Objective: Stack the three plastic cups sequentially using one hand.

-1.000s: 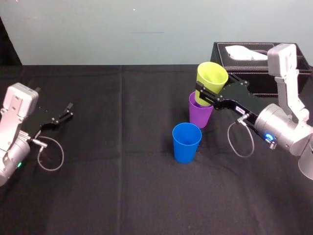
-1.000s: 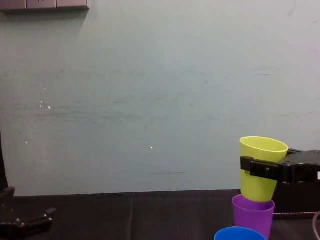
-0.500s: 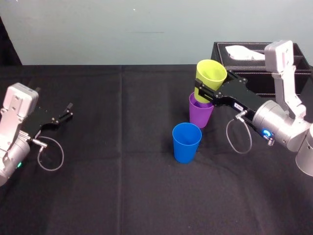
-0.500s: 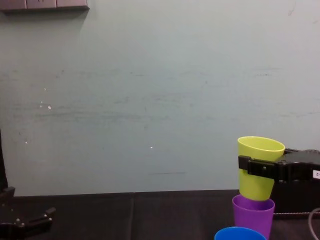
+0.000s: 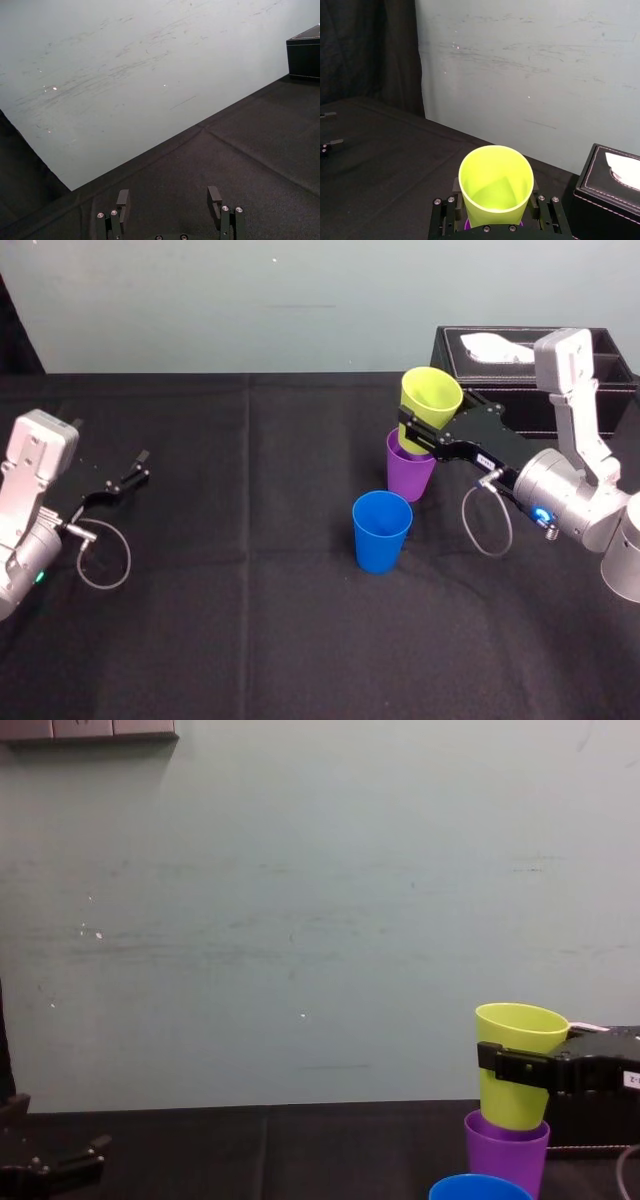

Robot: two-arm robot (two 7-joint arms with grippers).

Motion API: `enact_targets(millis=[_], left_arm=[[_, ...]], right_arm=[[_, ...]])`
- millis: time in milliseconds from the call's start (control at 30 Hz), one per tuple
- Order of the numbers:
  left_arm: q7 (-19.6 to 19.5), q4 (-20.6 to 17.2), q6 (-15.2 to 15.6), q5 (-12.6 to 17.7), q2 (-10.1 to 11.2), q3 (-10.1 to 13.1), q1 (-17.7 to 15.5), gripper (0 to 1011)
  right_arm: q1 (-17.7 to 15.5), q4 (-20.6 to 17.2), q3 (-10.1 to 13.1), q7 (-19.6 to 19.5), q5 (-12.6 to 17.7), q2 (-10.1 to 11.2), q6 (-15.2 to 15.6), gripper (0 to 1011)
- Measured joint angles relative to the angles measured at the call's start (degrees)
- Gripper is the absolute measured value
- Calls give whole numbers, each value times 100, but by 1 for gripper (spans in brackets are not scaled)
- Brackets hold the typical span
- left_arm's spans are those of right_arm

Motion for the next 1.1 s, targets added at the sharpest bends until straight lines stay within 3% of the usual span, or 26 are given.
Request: enact_targets(millis=[1100], left_arm=[[0,0,0,0,0,0,0,1011]], right_arm=[[169,389,-36,157,-47,-130,-139,735]])
